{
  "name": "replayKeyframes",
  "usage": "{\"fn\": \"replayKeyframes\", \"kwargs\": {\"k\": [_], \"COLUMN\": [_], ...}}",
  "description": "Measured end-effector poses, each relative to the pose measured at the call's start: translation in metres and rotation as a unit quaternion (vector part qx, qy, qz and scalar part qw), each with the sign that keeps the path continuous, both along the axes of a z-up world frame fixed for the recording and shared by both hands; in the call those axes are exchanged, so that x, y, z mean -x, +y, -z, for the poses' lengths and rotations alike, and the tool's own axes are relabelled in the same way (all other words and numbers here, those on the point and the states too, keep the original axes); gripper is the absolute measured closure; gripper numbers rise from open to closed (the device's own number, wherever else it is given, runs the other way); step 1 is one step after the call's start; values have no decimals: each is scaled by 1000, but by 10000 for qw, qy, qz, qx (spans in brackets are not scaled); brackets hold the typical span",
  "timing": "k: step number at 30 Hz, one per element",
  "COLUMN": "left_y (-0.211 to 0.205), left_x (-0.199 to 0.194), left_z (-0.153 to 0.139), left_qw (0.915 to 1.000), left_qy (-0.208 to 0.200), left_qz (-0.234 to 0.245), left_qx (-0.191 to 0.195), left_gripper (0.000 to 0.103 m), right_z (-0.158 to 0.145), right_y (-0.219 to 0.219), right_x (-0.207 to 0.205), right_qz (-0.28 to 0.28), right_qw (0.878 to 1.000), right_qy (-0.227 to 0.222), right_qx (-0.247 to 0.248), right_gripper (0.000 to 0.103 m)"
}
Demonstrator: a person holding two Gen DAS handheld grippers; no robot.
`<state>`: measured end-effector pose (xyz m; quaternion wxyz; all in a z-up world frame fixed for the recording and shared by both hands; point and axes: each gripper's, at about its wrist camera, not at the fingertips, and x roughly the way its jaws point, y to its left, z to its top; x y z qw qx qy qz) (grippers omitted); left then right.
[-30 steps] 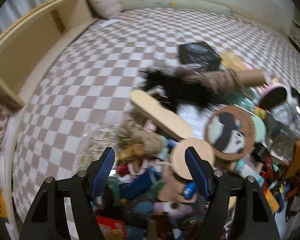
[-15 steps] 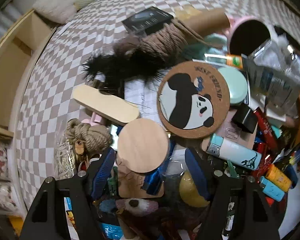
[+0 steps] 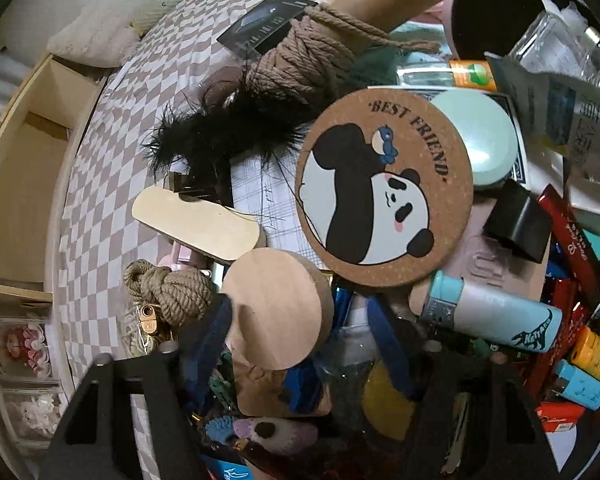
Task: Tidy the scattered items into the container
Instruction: 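Grasp the round cork disc with the left tool while the right grasps a wooden cylinder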
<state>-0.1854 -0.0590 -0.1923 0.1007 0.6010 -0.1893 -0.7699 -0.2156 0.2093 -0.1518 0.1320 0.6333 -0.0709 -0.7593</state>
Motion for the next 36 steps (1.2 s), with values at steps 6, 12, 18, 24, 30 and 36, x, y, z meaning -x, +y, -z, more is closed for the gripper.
{"fn": "replayKeyframes", "kwargs": {"k": [6, 12, 18, 24, 30, 36], "left_y": [-18, -40, -55, -68, -84, -95], "left_x": [-2, -7, -10, -14, -15, -18], "left_z": [-3, -22, -43, -54, -53, -45], "left_qw": [9997, 9974, 9930, 9898, 9894, 9840], "left_qy": [25, 302, 614, 831, 868, 702], "left_qz": [-226, -540, -776, -955, -1088, -1327], "left_qx": [-11, -356, -646, -656, -422, -956], "left_gripper": [42, 42, 42, 42, 46, 65], "right_z": [2, 0, -2, 0, -1, -2], "right_y": [4, 3, -2, -4, -6, -11], "right_x": [-2, -4, -6, -9, -10, -12], "right_qz": [41, 20, -156, -273, -417, -585], "right_qw": [10000, 10000, 9996, 9984, 9973, 9956], "right_qy": [-66, -37, 41, 77, 125, 159], "right_qx": [-38, -51, -221, -489, -591, -719], "right_gripper": [75, 75, 75, 75, 75, 75]}}
